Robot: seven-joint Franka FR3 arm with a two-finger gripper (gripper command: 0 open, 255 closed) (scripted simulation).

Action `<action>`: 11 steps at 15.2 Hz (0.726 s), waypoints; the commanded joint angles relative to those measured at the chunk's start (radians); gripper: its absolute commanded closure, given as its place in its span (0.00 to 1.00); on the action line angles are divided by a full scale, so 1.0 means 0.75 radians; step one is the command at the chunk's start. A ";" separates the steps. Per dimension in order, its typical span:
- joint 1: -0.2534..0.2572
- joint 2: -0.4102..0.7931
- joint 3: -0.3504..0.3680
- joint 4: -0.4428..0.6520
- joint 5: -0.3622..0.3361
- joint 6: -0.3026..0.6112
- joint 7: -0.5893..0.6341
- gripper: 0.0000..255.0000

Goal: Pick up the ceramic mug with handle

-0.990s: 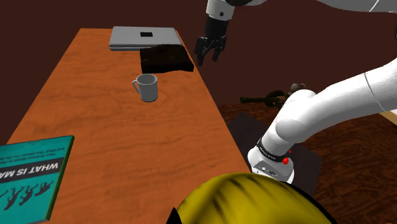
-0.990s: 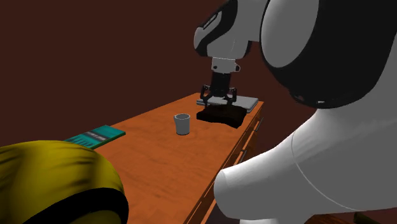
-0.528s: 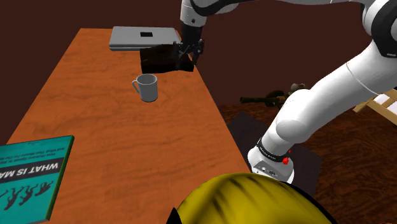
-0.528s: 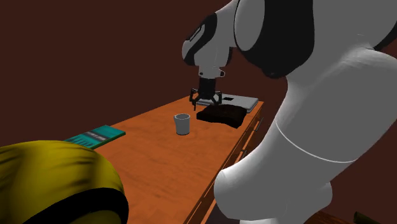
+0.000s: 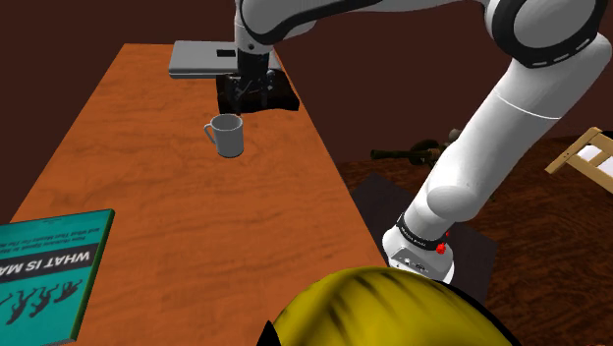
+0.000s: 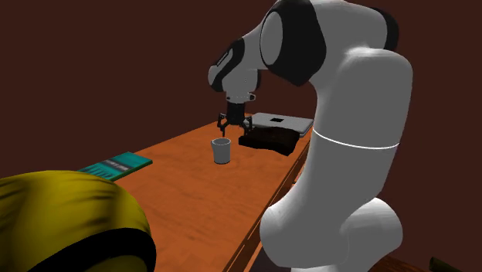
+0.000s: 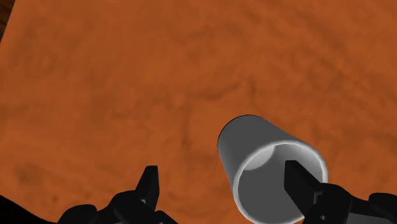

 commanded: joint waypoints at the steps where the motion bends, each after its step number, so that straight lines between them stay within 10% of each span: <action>1: 0.012 0.104 0.015 0.093 -0.028 0.014 0.038 0.00; 11: 0.023 0.203 0.020 0.057 -0.050 0.148 0.056 0.00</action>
